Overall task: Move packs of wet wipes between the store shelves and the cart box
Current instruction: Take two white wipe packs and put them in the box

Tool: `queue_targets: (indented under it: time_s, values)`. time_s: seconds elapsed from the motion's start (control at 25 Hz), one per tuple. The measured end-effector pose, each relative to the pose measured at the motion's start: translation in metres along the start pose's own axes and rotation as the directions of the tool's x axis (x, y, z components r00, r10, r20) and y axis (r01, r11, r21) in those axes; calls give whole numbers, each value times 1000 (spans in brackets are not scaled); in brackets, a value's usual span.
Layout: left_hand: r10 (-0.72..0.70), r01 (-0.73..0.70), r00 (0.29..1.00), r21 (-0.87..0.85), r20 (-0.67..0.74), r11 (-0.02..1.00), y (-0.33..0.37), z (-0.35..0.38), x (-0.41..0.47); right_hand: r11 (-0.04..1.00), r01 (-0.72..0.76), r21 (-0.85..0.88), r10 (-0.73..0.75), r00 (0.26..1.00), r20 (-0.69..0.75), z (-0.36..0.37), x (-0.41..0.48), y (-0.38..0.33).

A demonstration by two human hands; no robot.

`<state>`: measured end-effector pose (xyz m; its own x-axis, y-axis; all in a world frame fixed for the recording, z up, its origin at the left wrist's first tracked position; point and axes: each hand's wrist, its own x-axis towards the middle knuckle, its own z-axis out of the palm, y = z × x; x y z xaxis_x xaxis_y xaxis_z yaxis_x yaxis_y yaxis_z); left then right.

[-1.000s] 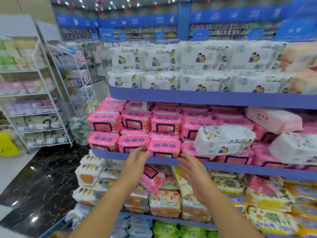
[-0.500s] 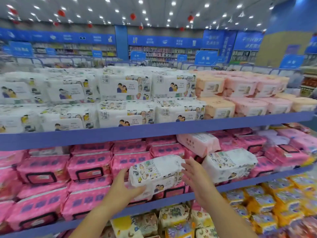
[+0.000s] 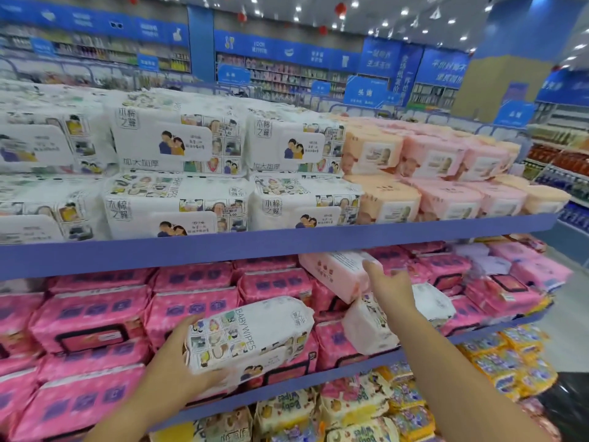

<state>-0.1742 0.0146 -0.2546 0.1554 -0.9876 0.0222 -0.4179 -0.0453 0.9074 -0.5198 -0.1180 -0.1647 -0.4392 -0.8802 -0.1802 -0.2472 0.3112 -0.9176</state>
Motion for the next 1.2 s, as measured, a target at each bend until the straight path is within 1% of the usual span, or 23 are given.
queue_targets:
  time_s: [0.08,0.16,0.24,0.28,0.32,0.44,0.48,0.56,0.64,0.84,0.96,1.12,1.2]
  values:
    - [-41,39,998,-51,-52,998,-7,4,-3,993,-120,-9,120,990,74,9,23,-6]
    - [-62,50,990,-97,-127,994,-10,13,-5,977,-212,12,205,956,210,18,44,-8]
    - [-76,48,980,-152,-185,987,-8,23,-9,981,-196,-2,186,929,319,27,60,-12]
    - [-82,46,975,-175,-207,984,-9,28,-12,985,-172,-27,171,922,346,30,66,-14]
    - [-87,41,969,-195,-230,980,-10,34,-16,986,-164,-36,166,923,347,31,70,-13]
    - [-94,16,942,-236,-322,972,-12,48,-27,966,-222,130,171,932,320,22,61,-9]
    - [-112,14,927,-266,-357,964,-11,52,-30,960,-229,159,169,932,321,17,55,-7]
    - [-156,14,900,-331,-408,944,-10,61,-35,965,-215,150,157,933,325,8,46,2]
    - [-159,-9,888,-361,-432,933,-5,67,-38,978,-182,105,135,928,348,2,43,6]
    - [-171,-4,890,-382,-423,924,12,70,-44,990,-129,-51,138,878,458,-6,48,-16]
    - [-168,4,893,-365,-418,931,15,75,-48,995,-90,-42,99,862,496,4,44,-24]
    - [-165,-6,887,-368,-432,930,19,80,-53,997,-80,4,66,843,534,24,30,-22]
    - [-165,-3,887,-363,-432,932,19,81,-54,999,15,-45,12,834,551,15,25,-22]
